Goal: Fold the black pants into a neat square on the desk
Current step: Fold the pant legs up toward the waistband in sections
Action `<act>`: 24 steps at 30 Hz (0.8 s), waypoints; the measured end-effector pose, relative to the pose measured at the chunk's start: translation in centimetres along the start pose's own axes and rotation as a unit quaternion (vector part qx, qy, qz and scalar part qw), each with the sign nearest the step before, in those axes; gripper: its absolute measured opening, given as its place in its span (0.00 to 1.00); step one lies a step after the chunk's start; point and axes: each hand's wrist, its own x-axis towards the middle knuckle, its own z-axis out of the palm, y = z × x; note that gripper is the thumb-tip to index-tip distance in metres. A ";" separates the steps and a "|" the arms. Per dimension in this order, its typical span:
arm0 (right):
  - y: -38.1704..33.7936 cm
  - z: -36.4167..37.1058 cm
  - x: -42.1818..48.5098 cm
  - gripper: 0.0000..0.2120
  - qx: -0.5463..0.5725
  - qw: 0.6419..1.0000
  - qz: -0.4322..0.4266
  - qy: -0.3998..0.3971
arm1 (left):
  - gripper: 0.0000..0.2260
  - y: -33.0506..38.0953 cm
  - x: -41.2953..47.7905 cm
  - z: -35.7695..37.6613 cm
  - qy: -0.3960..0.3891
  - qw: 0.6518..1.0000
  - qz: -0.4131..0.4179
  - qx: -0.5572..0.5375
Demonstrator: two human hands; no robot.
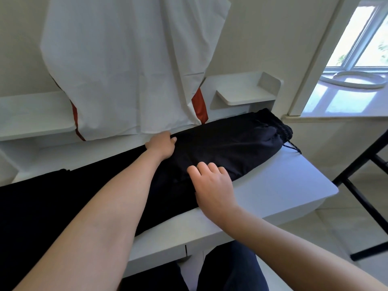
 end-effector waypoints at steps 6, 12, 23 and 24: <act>-0.1 1.1 -0.9 0.21 0.151 0.988 0.038 0.015 | 0.16 -0.3 0.3 0.3 0.003 1.000 0.004 0.001; -0.8 1.2 0.2 0.15 0.133 0.990 0.035 0.040 | 0.15 -0.4 0.4 0.6 0.014 1.000 0.005 0.003; -1.0 1.3 0.7 0.15 0.150 0.982 0.105 0.053 | 0.15 -0.8 0.5 0.7 0.018 1.000 0.020 -0.011; -1.0 1.2 0.8 0.16 0.141 0.983 0.109 0.050 | 0.15 -0.8 0.4 0.7 0.018 1.000 0.021 -0.014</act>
